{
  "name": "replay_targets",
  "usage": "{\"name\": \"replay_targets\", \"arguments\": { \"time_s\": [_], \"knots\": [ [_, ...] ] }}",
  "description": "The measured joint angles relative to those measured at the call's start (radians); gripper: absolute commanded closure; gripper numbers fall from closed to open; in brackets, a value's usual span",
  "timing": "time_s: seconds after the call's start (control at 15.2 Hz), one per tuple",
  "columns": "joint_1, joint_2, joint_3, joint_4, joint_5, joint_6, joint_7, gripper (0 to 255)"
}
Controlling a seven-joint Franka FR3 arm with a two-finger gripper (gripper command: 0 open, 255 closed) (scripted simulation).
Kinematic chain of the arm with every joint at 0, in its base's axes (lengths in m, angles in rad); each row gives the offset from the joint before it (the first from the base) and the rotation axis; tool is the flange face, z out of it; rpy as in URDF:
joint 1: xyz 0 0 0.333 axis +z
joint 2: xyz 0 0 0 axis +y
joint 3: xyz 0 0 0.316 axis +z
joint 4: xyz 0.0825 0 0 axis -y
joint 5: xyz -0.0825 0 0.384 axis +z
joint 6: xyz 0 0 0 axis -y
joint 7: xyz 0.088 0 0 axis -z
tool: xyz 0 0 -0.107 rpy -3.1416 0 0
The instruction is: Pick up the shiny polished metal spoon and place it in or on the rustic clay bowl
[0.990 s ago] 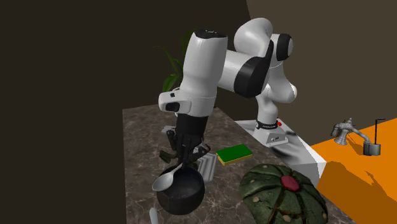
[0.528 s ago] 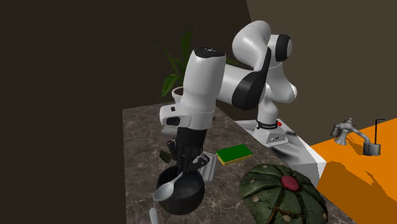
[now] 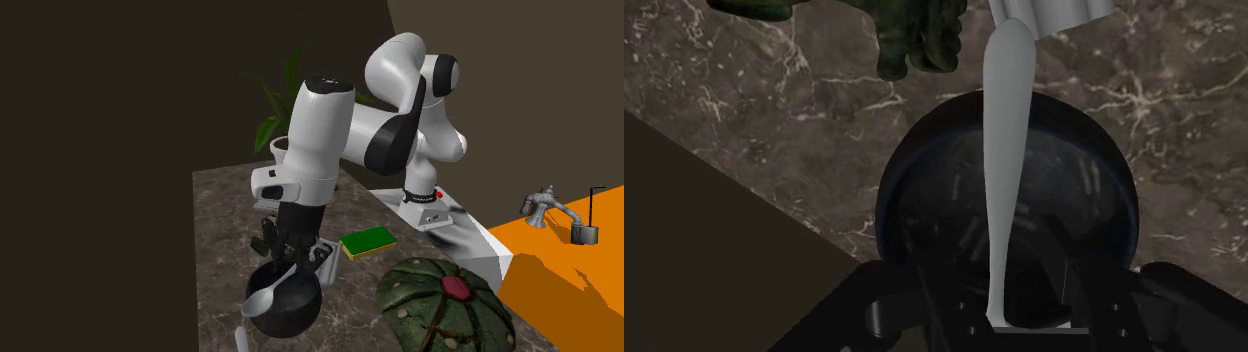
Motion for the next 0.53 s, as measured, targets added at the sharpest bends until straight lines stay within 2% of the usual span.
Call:
{"name": "replay_targets", "arguments": {
  "time_s": [0.33, 0.53],
  "knots": [
    [0.0, 0.0, 0.0, 0.0, 0.0, 0.0, 0.0, 0],
    [0.004, -0.024, 0.005, 0.033, 0.008, -0.056, -0.005, 0]
  ]
}}
